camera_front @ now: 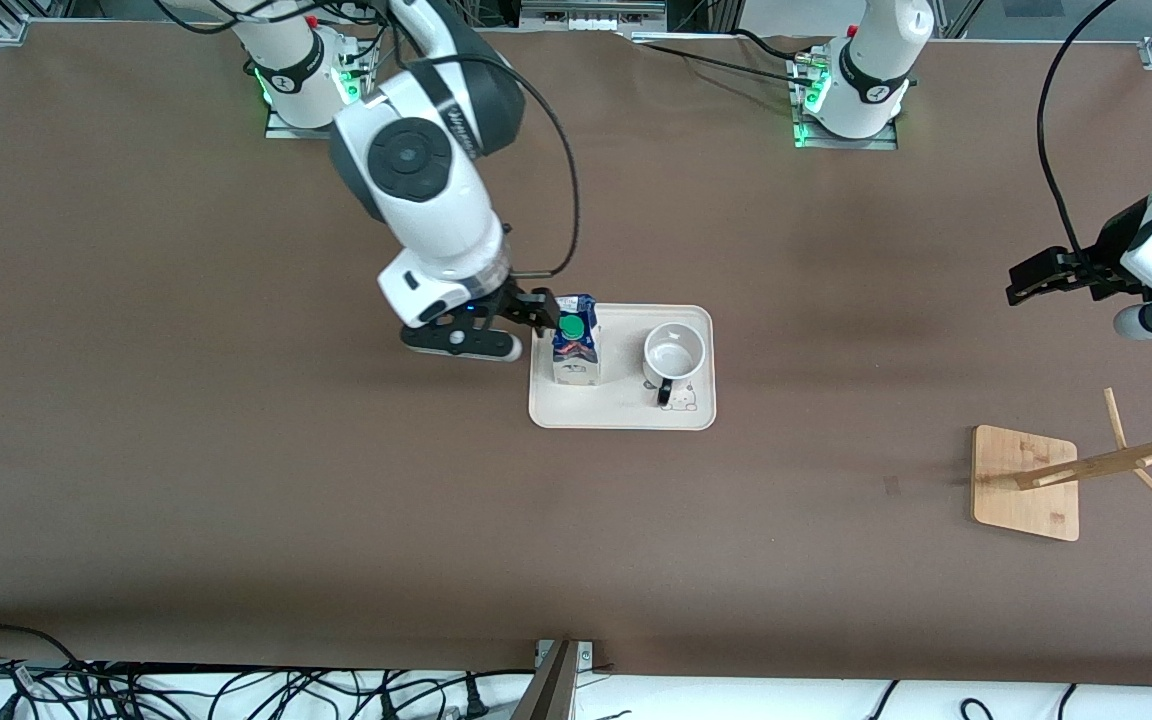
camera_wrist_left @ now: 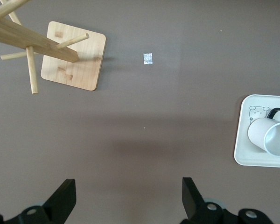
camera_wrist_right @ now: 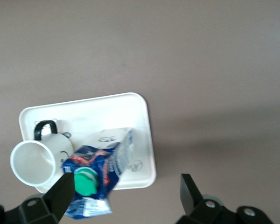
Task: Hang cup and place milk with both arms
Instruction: 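Reach the right gripper down to the milk carton on the tray, then close the right gripper on the milk carton's cap end, then carry the carton off the tray while the left gripper reaches the mug, then lower the carton onto the table while the left gripper grasps the mug, then open the right gripper and withdraw it from the carton, then lift the white mug with the left gripper toward the wooden stand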
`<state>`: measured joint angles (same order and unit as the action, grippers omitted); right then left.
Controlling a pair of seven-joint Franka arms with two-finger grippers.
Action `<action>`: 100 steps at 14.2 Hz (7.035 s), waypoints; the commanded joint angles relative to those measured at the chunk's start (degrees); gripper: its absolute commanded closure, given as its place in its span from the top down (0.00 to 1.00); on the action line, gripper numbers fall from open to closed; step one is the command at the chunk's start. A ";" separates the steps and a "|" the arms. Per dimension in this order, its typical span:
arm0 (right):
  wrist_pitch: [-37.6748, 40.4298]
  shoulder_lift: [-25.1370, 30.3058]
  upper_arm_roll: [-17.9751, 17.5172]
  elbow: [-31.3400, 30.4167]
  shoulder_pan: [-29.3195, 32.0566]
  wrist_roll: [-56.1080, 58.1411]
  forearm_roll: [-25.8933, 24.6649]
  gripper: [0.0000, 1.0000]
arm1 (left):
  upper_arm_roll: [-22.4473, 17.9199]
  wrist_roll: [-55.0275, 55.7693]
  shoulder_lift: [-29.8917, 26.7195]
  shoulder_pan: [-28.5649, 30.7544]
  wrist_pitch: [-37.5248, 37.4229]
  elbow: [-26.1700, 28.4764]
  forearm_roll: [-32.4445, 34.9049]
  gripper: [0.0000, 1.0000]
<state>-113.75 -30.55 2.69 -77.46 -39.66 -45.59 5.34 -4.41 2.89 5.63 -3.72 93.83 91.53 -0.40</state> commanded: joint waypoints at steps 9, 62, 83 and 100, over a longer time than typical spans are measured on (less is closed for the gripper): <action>-5.87 -8.55 0.65 6.17 -4.81 -8.73 0.46 1.00 | 0.19 -2.36 -1.15 -0.24 -0.05 1.10 0.67 1.00; -1.13 12.53 6.01 -23.88 24.28 47.78 4.85 1.00 | 17.33 17.32 37.17 -21.51 22.54 -11.30 1.28 1.00; 21.82 23.06 8.56 -8.38 24.20 47.52 -3.15 1.00 | 17.86 22.95 36.64 -20.36 22.19 -6.11 1.37 0.00; 18.03 28.53 1.09 -15.09 32.02 47.70 -5.34 1.00 | 17.33 24.01 17.14 -14.58 8.12 -14.10 1.28 0.00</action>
<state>-95.69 -2.67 5.25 -92.73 -9.00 2.77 1.03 12.79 27.85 27.11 -21.92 102.76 75.43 -0.23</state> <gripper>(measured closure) 0.000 0.930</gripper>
